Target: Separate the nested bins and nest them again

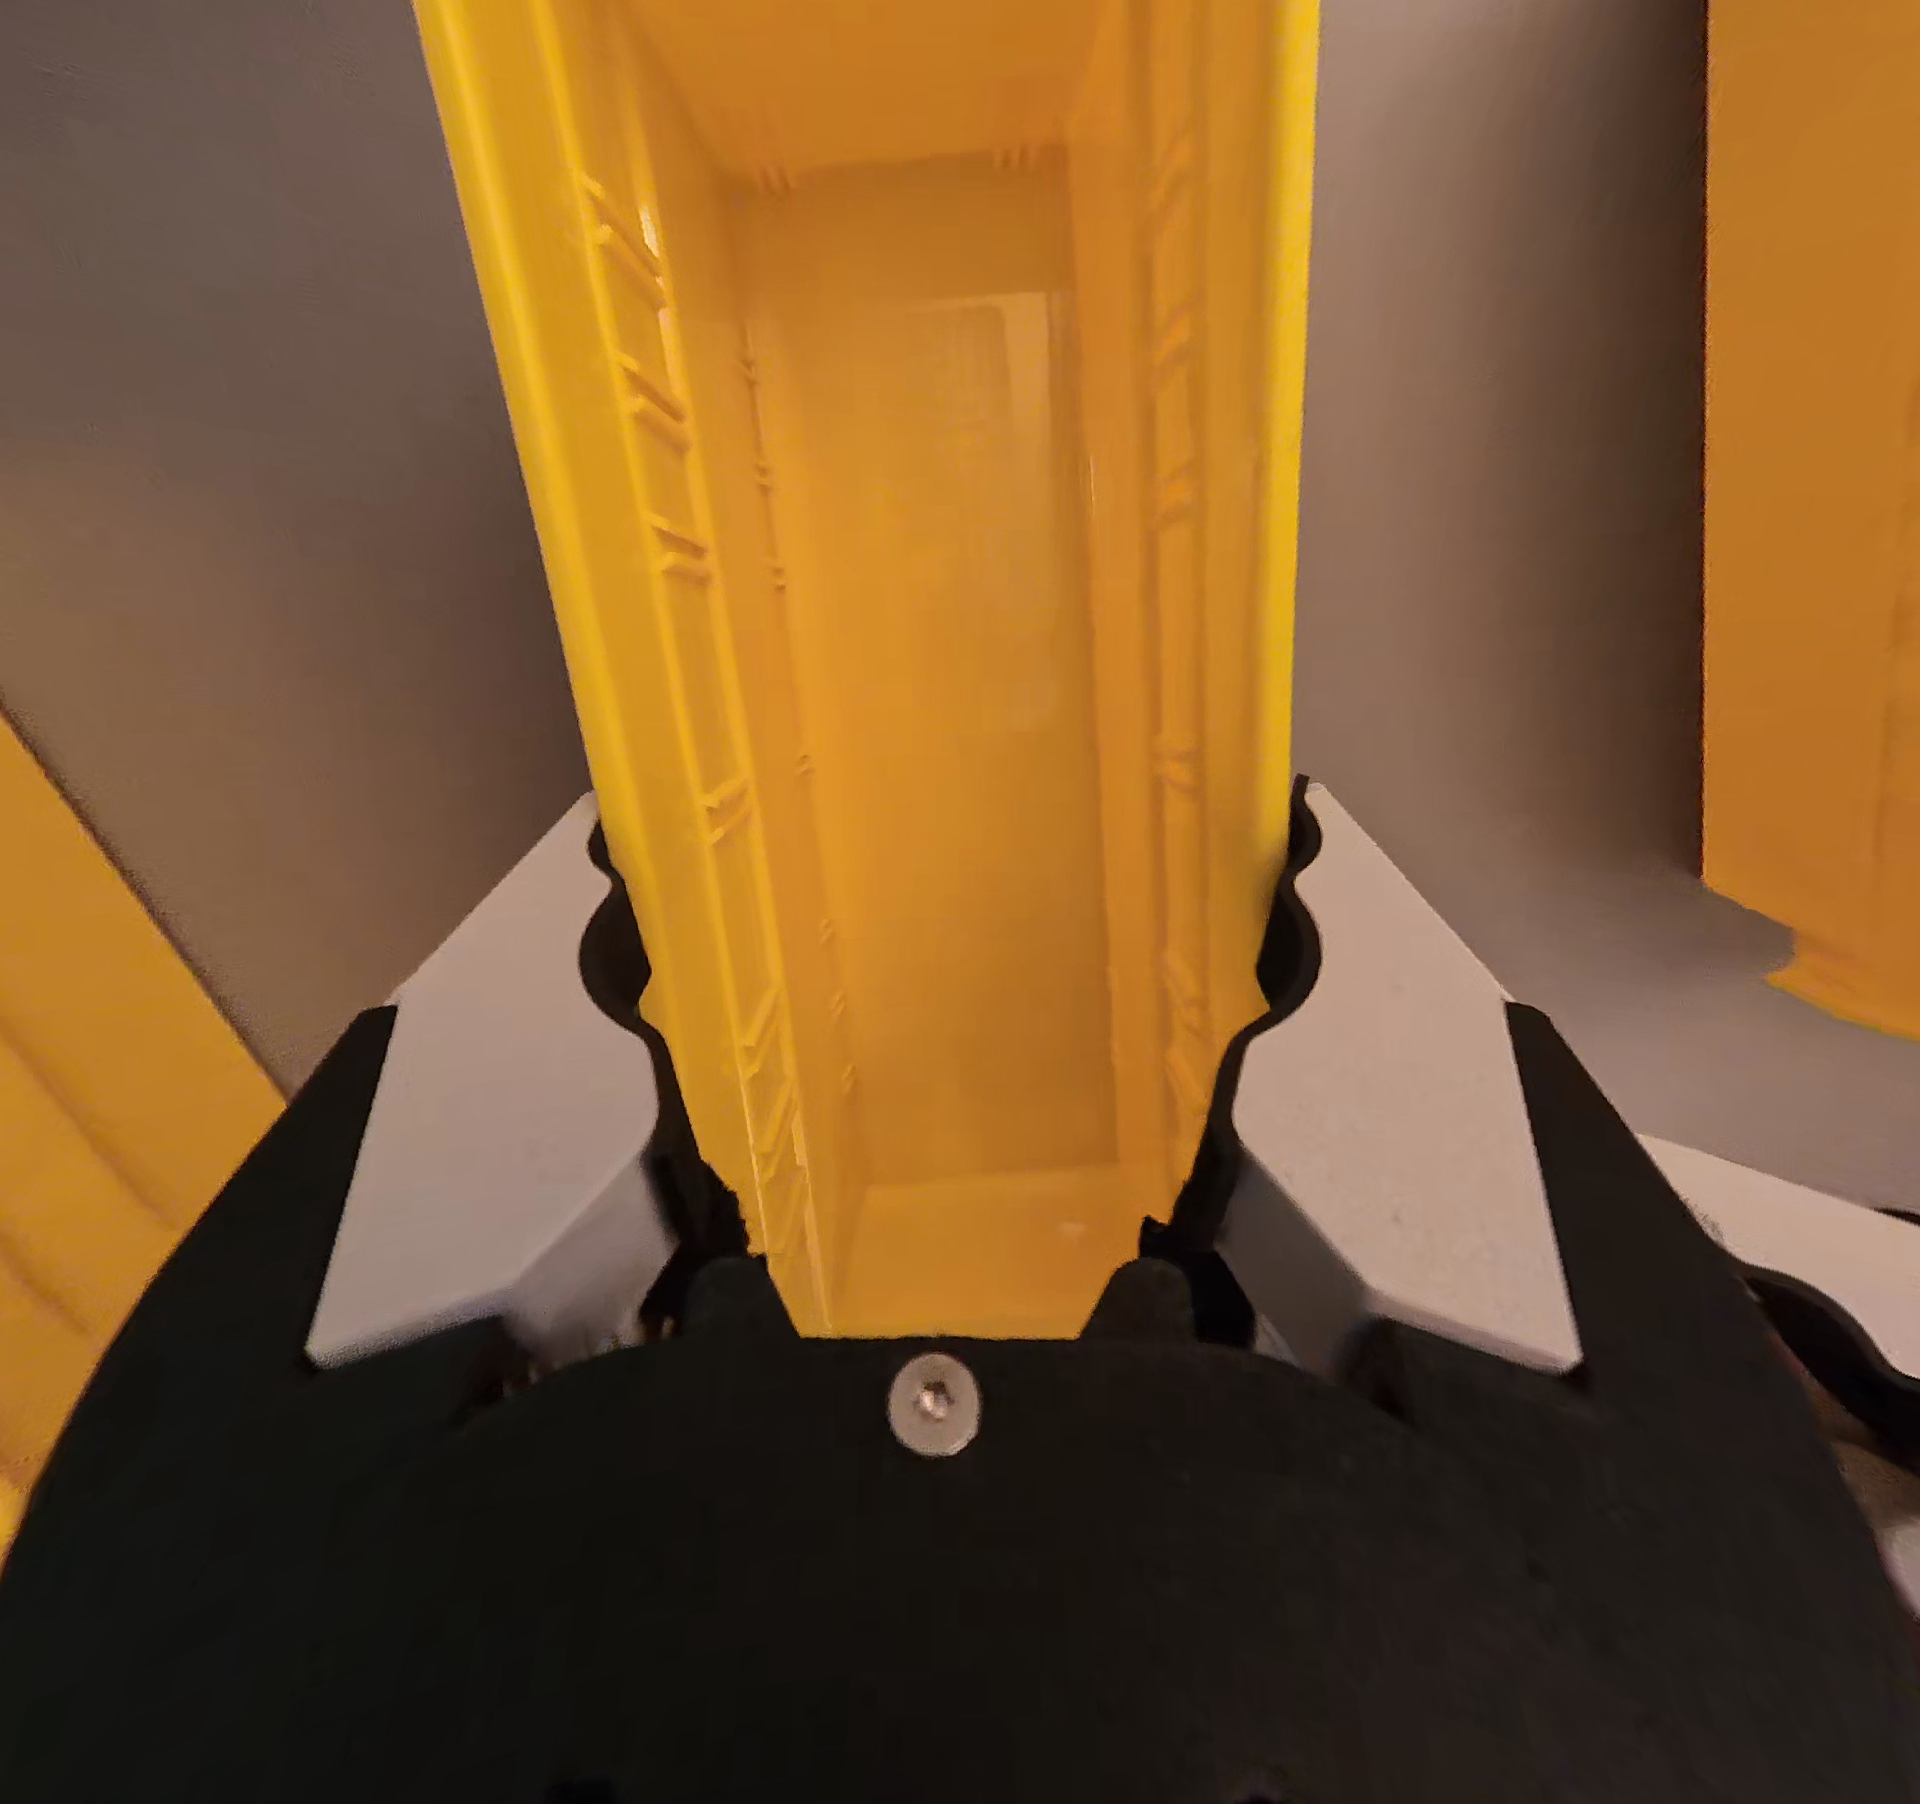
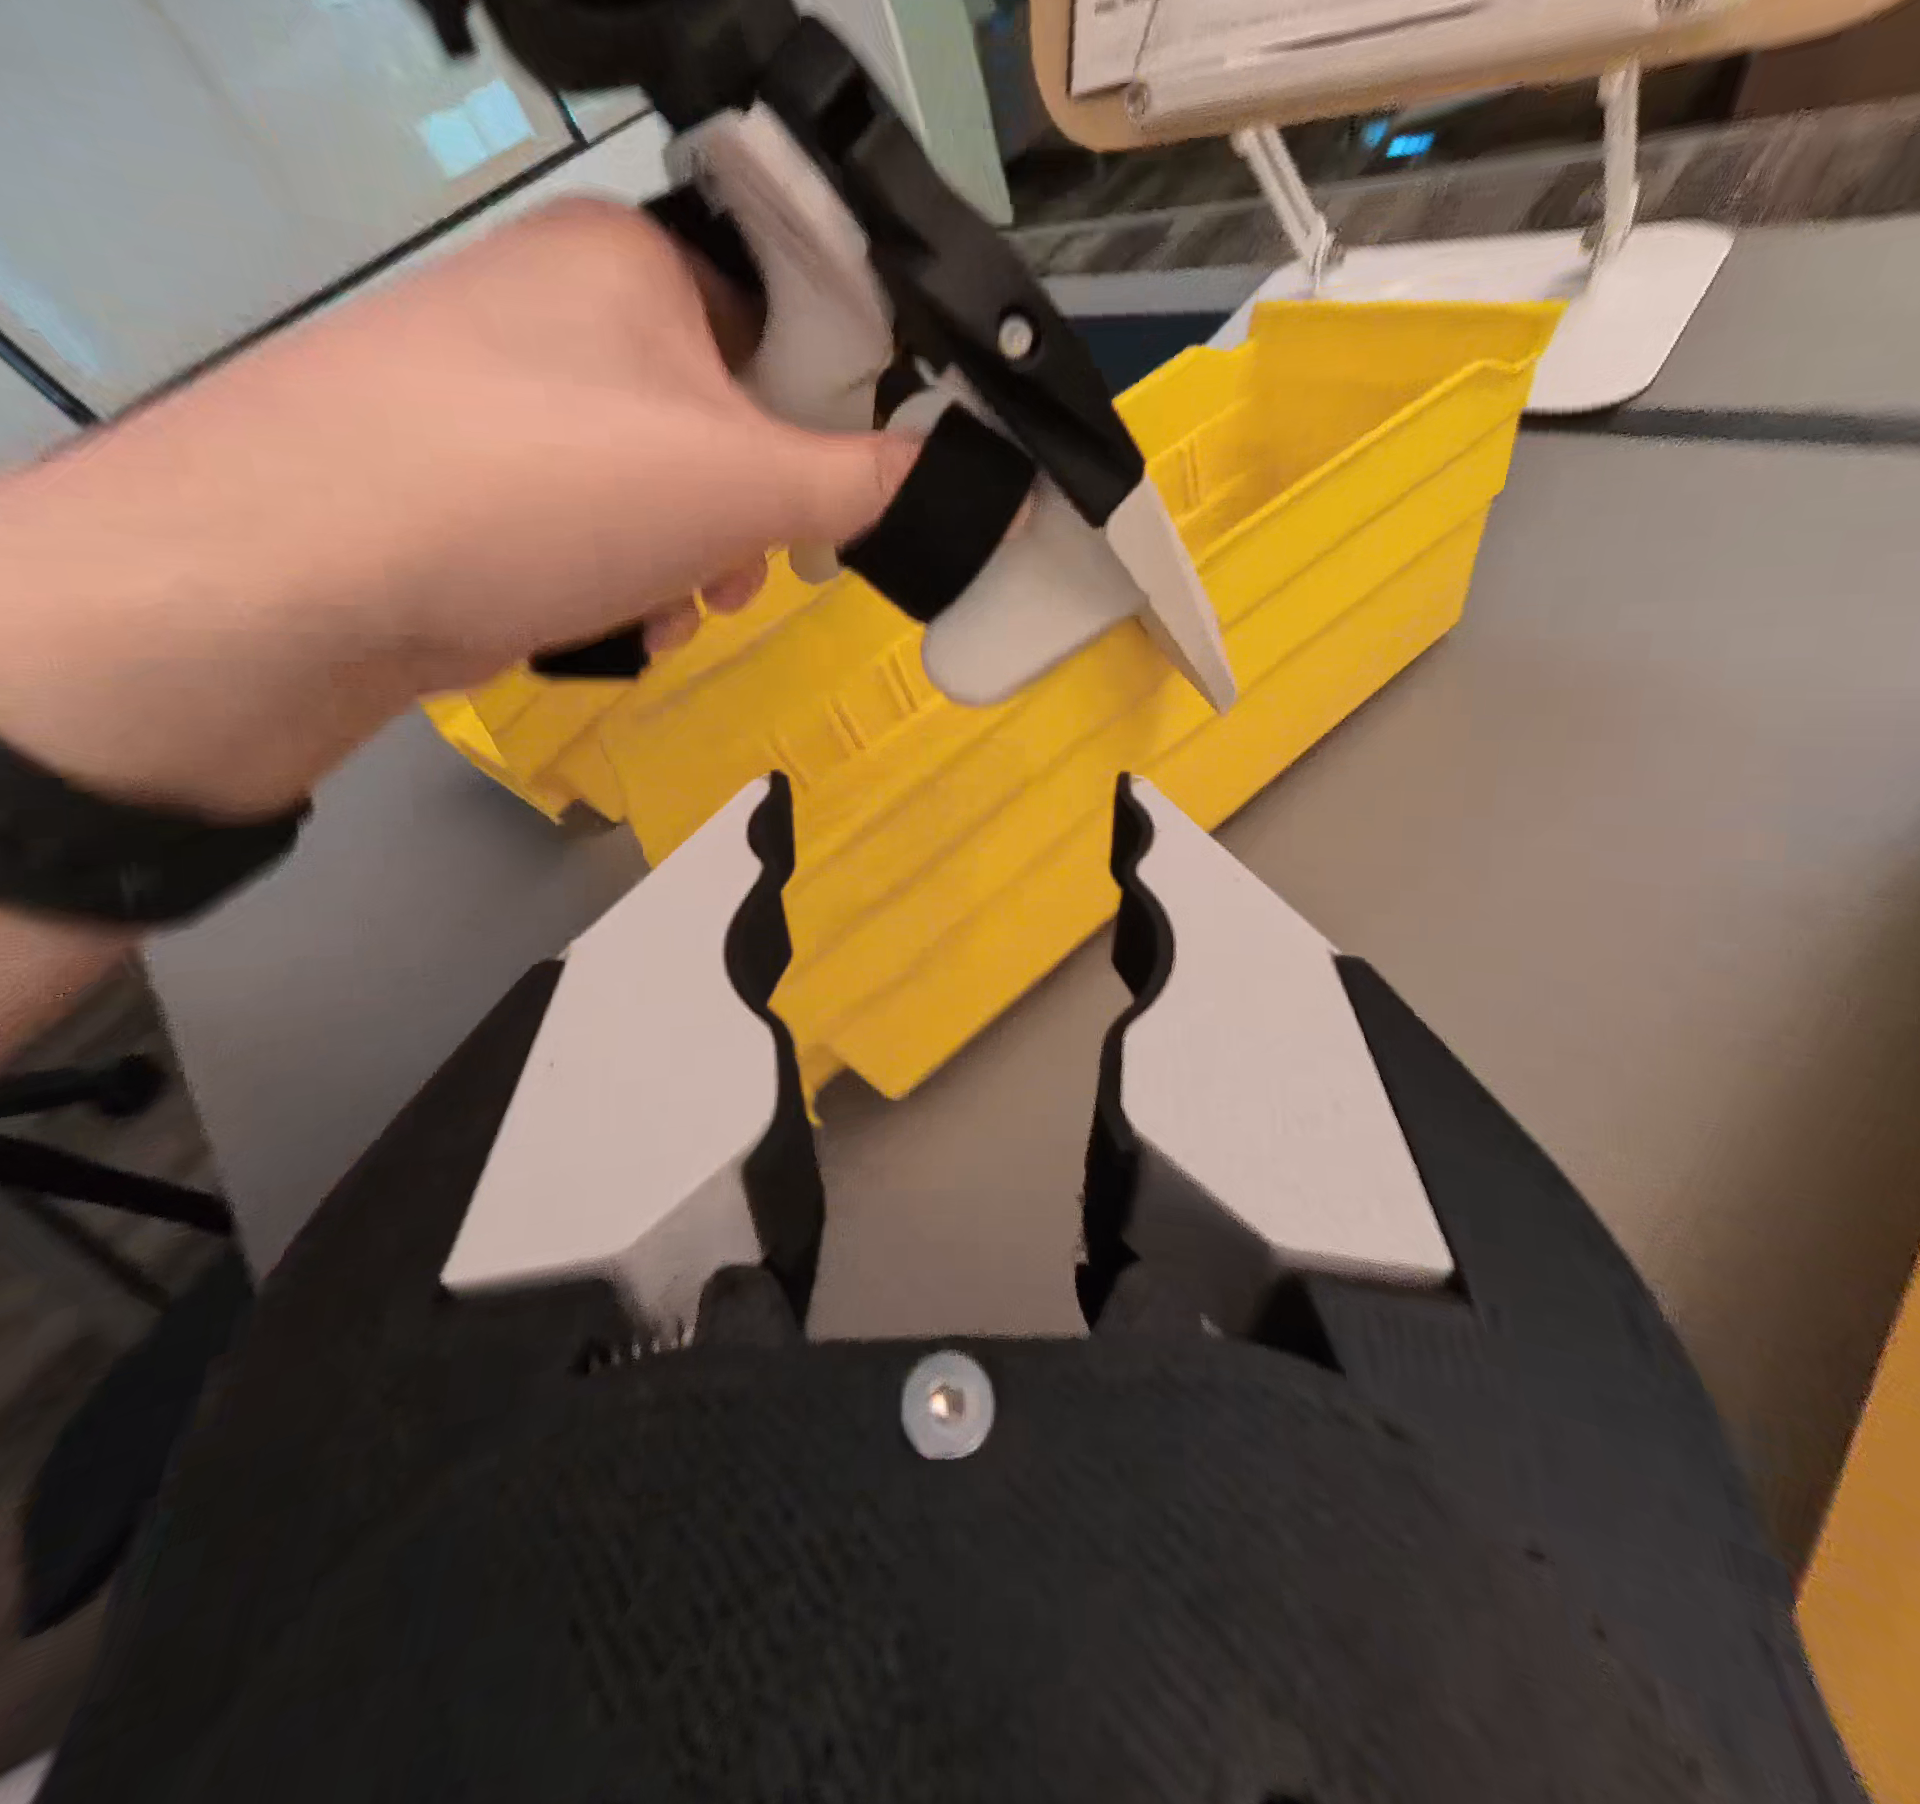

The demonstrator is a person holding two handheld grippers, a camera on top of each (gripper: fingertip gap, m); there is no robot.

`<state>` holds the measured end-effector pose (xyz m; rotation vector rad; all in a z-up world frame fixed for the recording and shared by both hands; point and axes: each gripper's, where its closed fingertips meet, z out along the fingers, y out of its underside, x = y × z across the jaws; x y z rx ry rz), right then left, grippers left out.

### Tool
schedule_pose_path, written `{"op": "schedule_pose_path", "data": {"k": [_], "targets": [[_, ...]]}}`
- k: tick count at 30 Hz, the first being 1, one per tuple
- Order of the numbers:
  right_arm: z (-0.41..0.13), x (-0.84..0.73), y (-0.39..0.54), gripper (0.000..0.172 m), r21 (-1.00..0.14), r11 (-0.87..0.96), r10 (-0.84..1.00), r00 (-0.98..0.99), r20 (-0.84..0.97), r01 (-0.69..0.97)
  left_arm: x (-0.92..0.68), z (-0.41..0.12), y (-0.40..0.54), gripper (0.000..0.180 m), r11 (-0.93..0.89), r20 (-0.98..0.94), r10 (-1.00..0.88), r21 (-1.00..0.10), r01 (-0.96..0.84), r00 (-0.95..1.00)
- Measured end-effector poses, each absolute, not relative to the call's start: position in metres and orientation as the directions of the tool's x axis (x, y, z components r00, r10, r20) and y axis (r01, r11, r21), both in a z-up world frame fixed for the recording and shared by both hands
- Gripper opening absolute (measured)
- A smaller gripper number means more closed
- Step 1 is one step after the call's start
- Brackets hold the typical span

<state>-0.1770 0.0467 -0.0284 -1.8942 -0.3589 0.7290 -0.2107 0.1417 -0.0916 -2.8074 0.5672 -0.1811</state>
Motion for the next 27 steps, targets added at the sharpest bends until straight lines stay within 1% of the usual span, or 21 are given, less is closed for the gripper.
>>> {"op": "schedule_pose_path", "data": {"k": [1,3,5,9,10,12,13,15,17,19,21,27], "targets": [[-0.026,-0.177,0.051,0.062,-0.879,-0.467,0.533,0.763,-0.366,-0.095,-0.208,-0.095,0.141,0.124,-0.89,0.074,-0.387,-0.29,-0.351,0.919],[-0.028,-0.177,0.057,0.061,-0.824,-0.559,0.503,0.753,-0.424,-0.09,-0.203,-0.096,0.143,0.126,-0.895,0.105,-0.369,-0.308,-0.323,0.923],[-0.037,-0.174,0.064,0.061,-0.782,-0.621,0.465,0.781,-0.416,-0.046,-0.203,-0.087,0.151,0.126,-0.884,0.122,-0.363,-0.357,-0.301,0.924],[-0.051,-0.182,0.084,0.065,-0.699,-0.715,0.394,0.818,-0.42,-0.015,-0.207,-0.028,0.173,0.125,-0.82,0.216,-0.367,-0.534,-0.206,0.905],[-0.058,-0.182,0.092,0.067,-0.67,-0.742,0.37,0.846,-0.383,0.021,-0.212,-0.01,0.177,0.125,-0.799,0.23,-0.376,-0.571,-0.188,0.898],[-0.076,-0.179,0.104,0.045,-0.592,-0.796,0.344,0.898,-0.273,0.125,-0.234,0.021,0.181,0.125,-0.761,0.212,-0.388,-0.622,-0.182,0.897],[-0.084,-0.177,0.107,0.034,-0.534,-0.825,0.349,0.91,-0.223,0.185,-0.248,0.032,0.18,0.124,-0.747,0.196,-0.395,-0.637,-0.189,0.898],[-0.089,-0.168,0.113,0.012,-0.452,-0.856,0.352,0.923,-0.155,0.251,-0.277,0.048,0.175,0.121,-0.722,0.156,-0.404,-0.66,-0.21,0.902],[-0.09,-0.154,0.118,0.008,-0.385,-0.88,0.341,0.934,-0.104,0.279,-0.308,0.056,0.168,0.116,-0.701,0.121,-0.409,-0.676,-0.226,0.905],[-0.09,-0.129,0.125,0.005,-0.355,-0.893,0.309,0.951,-0.034,0.277,-0.337,0.057,0.16,0.113,-0.692,0.105,-0.406,-0.685,-0.23,0.908],[-0.089,-0.106,0.129,0.001,-0.337,-0.914,0.255,0.966,-0.05,0.224,-0.362,0.056,0.15,0.11,-0.688,0.112,-0.408,-0.691,-0.224,0.906],[-0.093,-0.058,0.114,0.001,-0.279,-0.951,0.155,0.986,-0.065,0.131,-0.425,0.039,0.136,0.108,-0.708,0.133,-0.376,-0.68,-0.192,0.917]]}}
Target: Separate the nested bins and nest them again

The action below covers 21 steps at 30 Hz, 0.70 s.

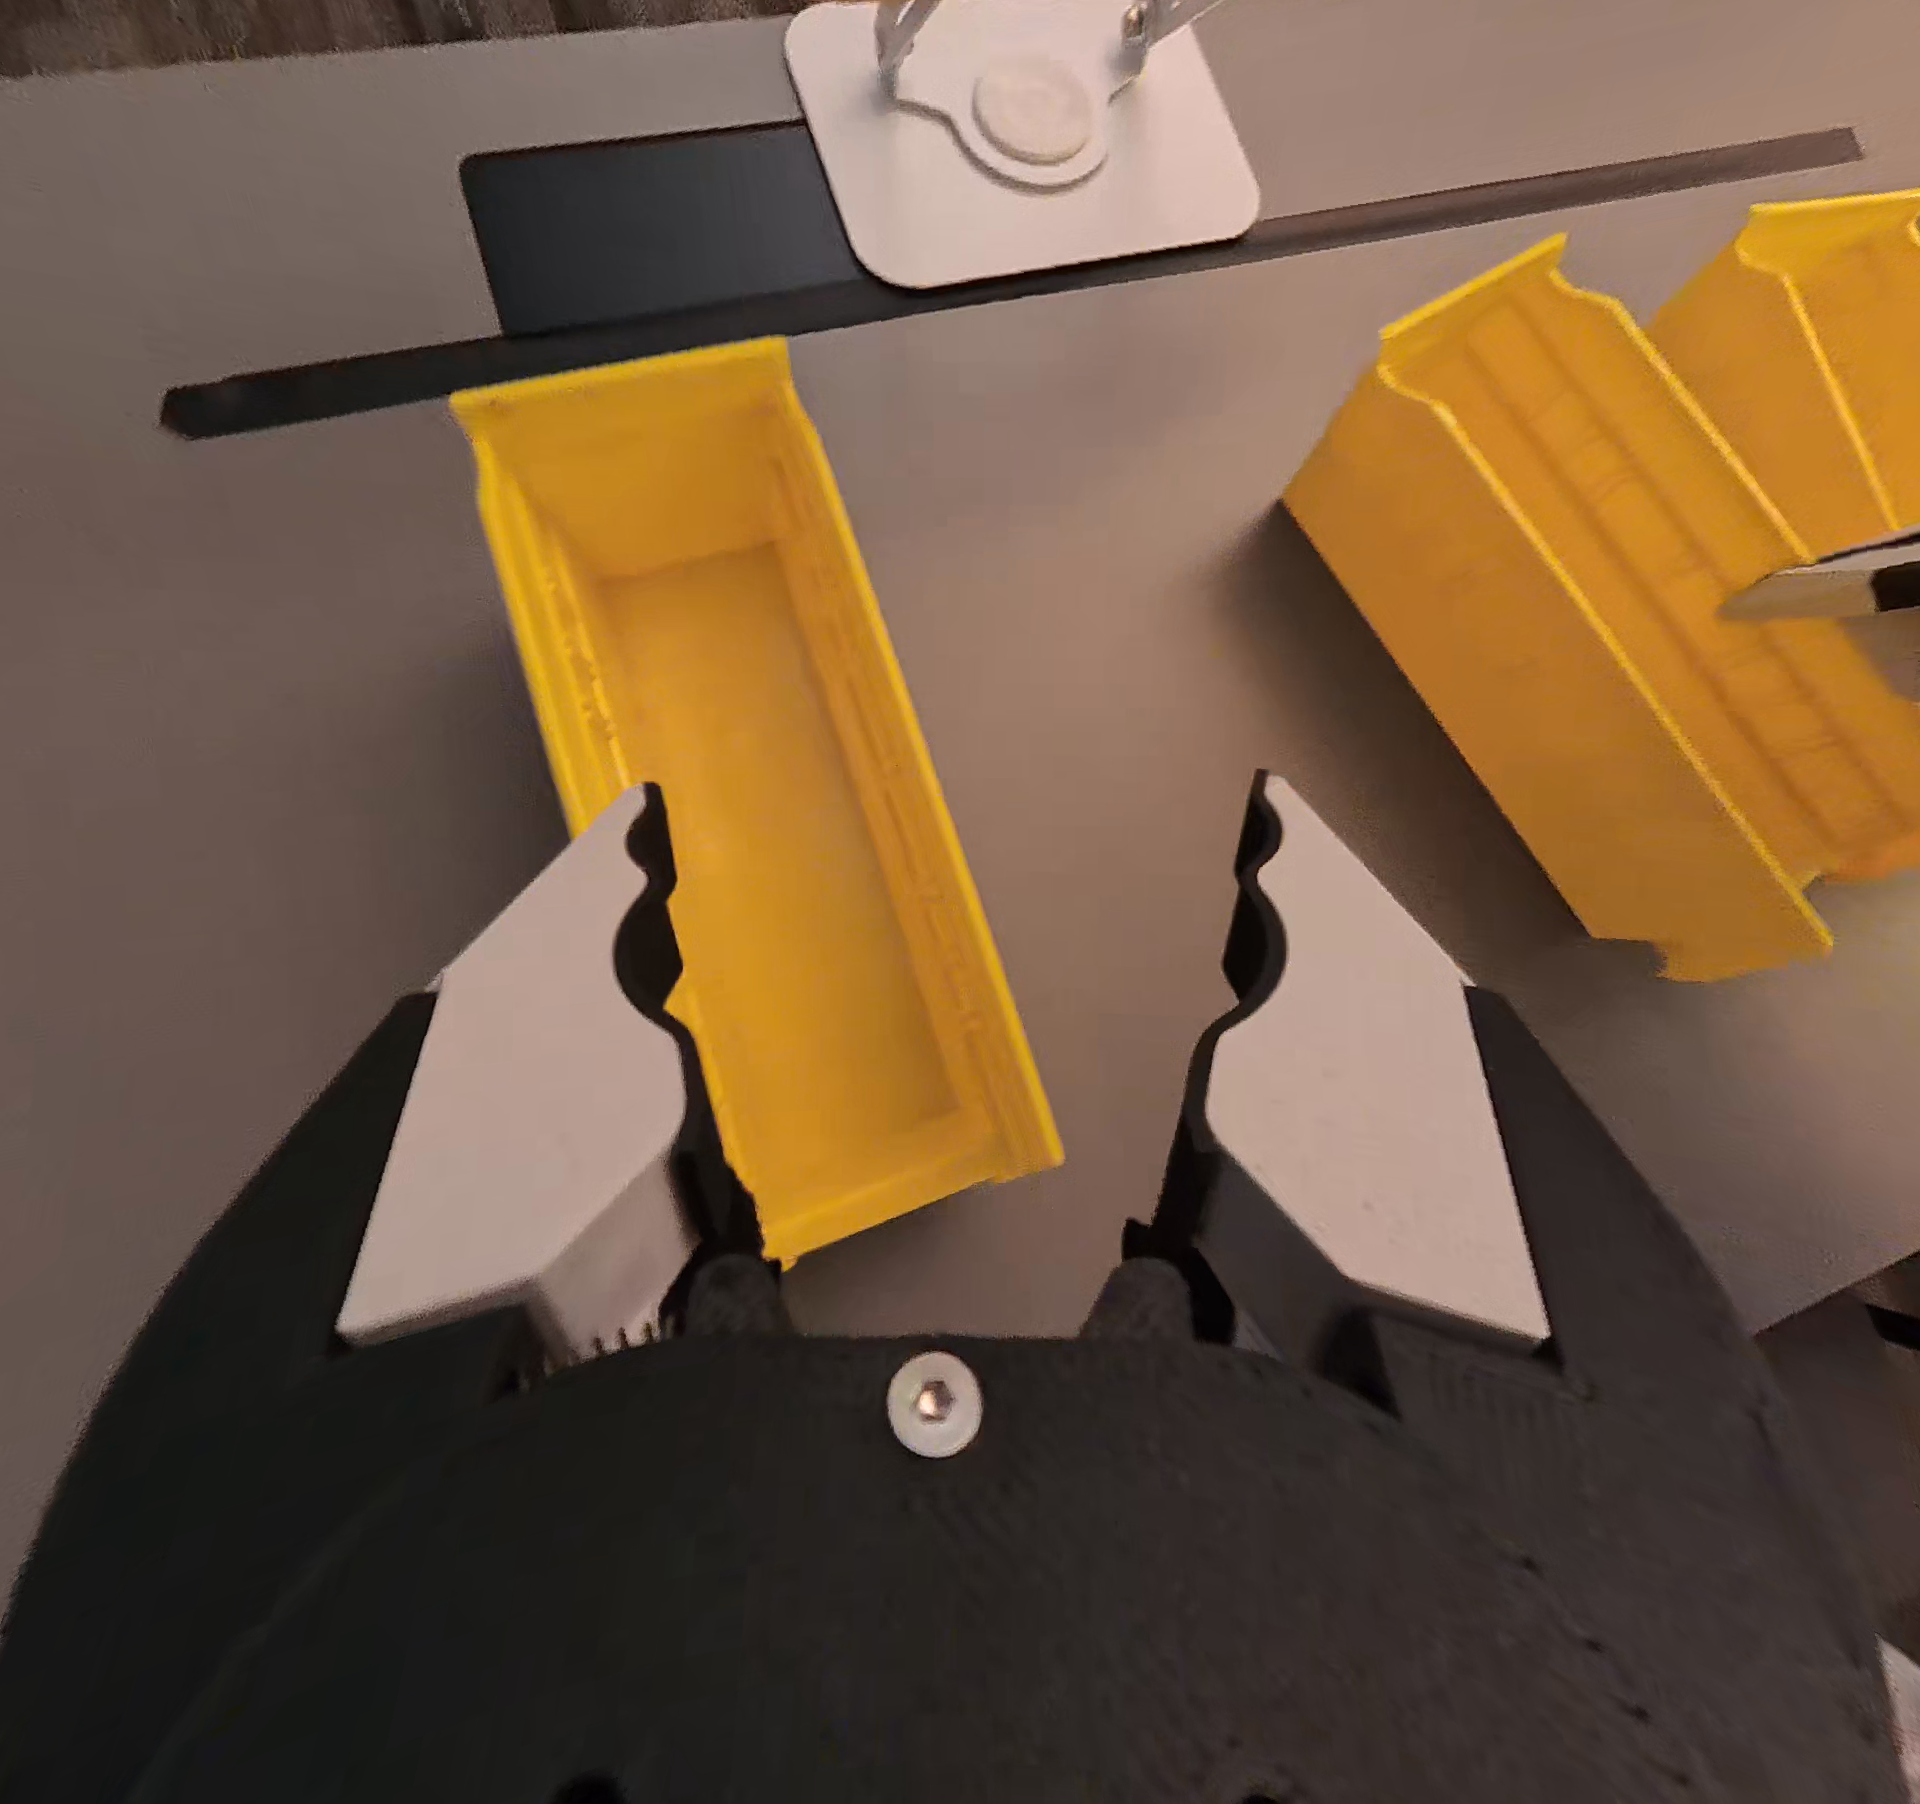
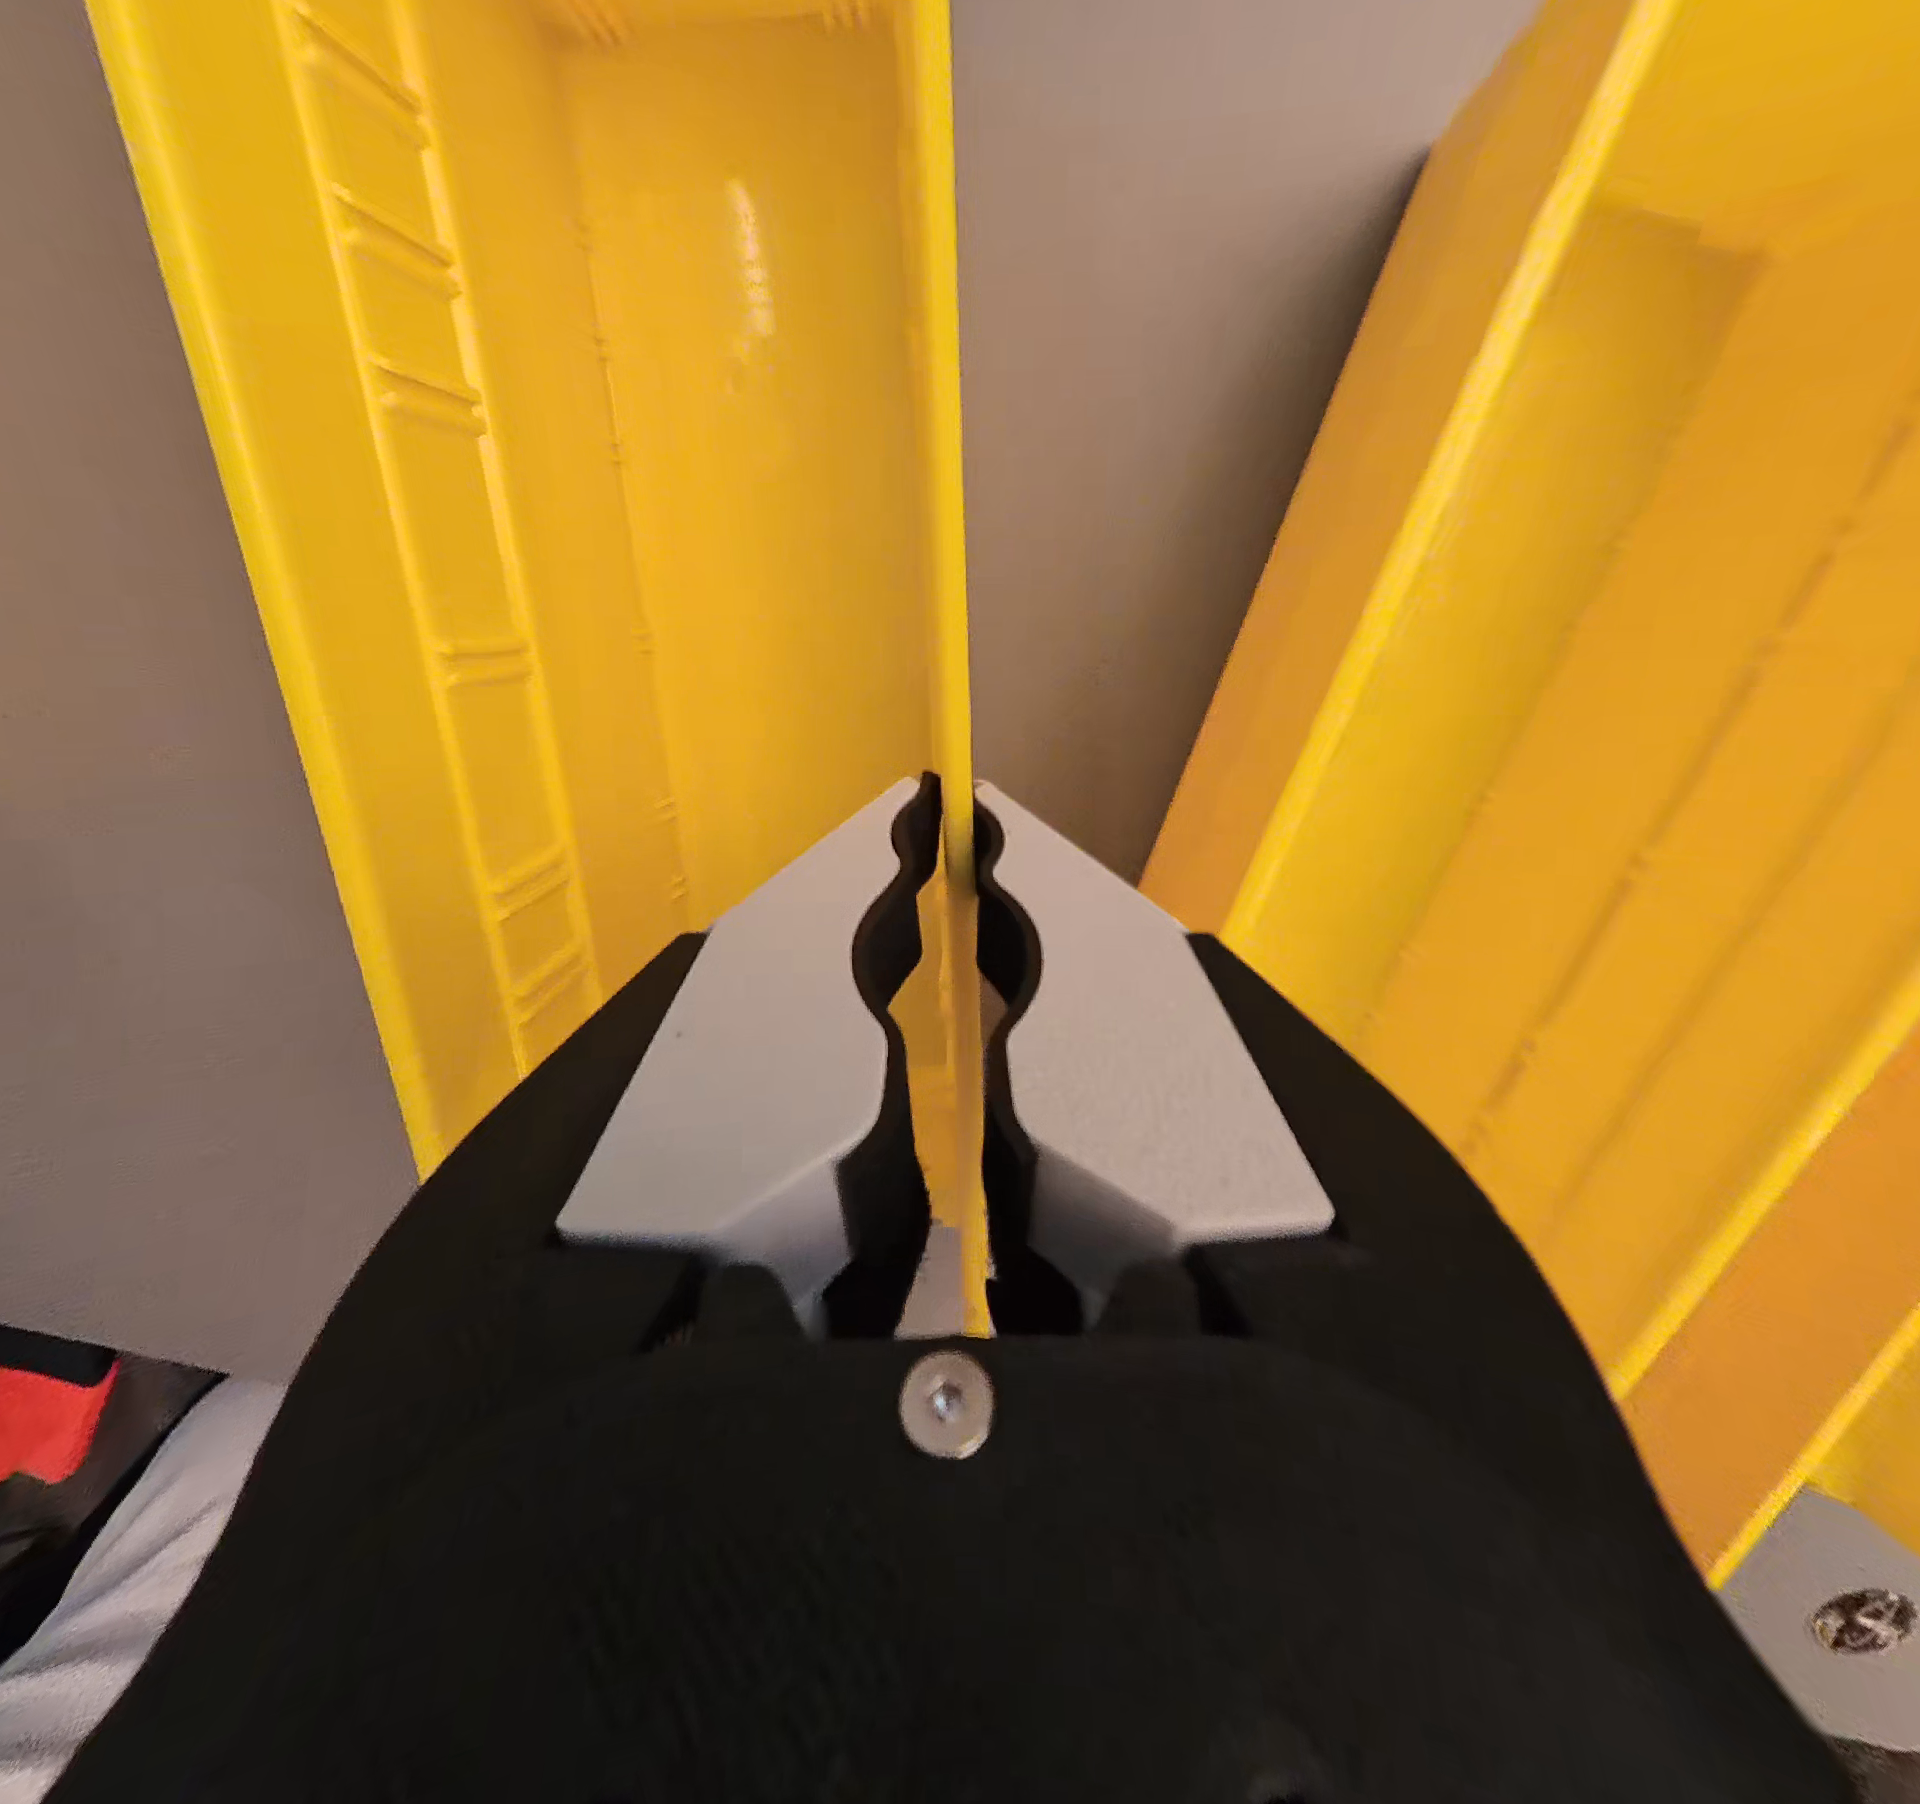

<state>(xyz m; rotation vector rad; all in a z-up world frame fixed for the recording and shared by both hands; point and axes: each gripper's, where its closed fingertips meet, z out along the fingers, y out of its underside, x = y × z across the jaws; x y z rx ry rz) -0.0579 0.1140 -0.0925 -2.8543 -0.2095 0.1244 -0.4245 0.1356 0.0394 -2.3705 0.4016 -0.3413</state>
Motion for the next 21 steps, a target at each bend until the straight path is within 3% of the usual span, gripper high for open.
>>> {"op": "schedule_pose_path", "data": {"k": [8,16,21], "targets": [[-0.093,-0.059,0.113,0.001,-0.308,-0.951,0.018,0.985,-0.173,-0.036,-0.449,0.033,0.132,0.105,-0.719,0.167,-0.349,-0.679,-0.15,0.922],[-0.094,-0.078,0.109,0.001,-0.269,-0.956,-0.044,0.967,-0.249,-0.113,-0.445,0.033,0.13,0.105,-0.709,0.15,-0.366,-0.684,-0.17,0.919],[-0.094,-0.076,0.109,0.0,-0.283,-0.953,-0.042,0.973,-0.228,-0.108,-0.465,0.016,0.131,0.126,-0.737,0.114,-0.332,-0.651,-0.182,0.936]]}}
